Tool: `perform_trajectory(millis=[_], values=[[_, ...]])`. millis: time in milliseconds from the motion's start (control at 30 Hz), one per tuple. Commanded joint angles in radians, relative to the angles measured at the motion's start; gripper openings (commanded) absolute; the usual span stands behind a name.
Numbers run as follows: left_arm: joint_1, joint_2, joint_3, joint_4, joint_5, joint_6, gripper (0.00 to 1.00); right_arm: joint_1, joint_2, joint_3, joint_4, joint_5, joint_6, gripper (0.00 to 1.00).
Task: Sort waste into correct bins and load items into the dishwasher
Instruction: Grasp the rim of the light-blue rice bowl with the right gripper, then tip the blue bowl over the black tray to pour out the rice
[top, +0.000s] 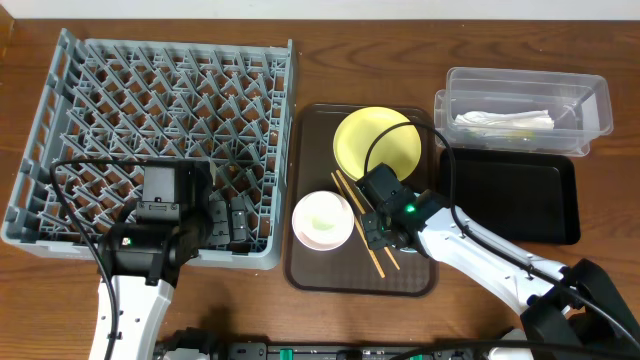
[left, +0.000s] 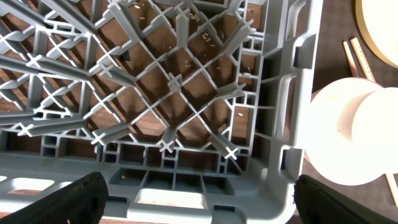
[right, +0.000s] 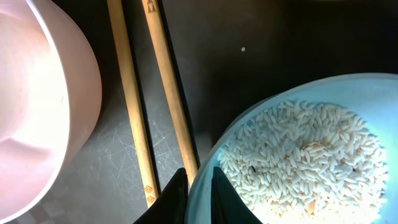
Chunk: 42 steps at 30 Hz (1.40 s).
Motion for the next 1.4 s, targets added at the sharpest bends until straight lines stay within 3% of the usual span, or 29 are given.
perform_trajectory(millis=[0,233,367,467,833,1033,1367], values=[[-0.003,-0.001,0.023,-0.003,-0.008,-0.002,0.98,0.01,0.001,-0.006,-0.012,0.033,0.008,0.11],[-0.003,-0.001,0.023,-0.003,-0.008,-0.002,0.98,0.022,0.002,-0.01,-0.015,0.033,0.009,0.1],[-0.003,-0.001,0.023,-0.003,-0.008,-0.002,0.98,0.021,0.002,-0.011,-0.028,0.033,0.008,0.01],[-0.003,-0.001,0.023,-0.003,-0.008,-0.002,0.98,0.021,0.001,-0.01,-0.025,0.033,0.008,0.01],[-0.003,-0.001,0.023,-0.003,-0.008,-0.002,0.98,-0.021,-0.083,0.184,-0.109,0.032,0.003,0.01],[-0.003,-0.001,0.023,-0.003,-0.008,-0.002,0.98,-0.145,-0.153,0.238,-0.159,-0.012,0.001,0.01],[-0.003,-0.001,0.023,-0.006,-0.008,-0.002,0.98,-0.519,-0.167,0.216,-0.172,-0.341,-0.051,0.01]])
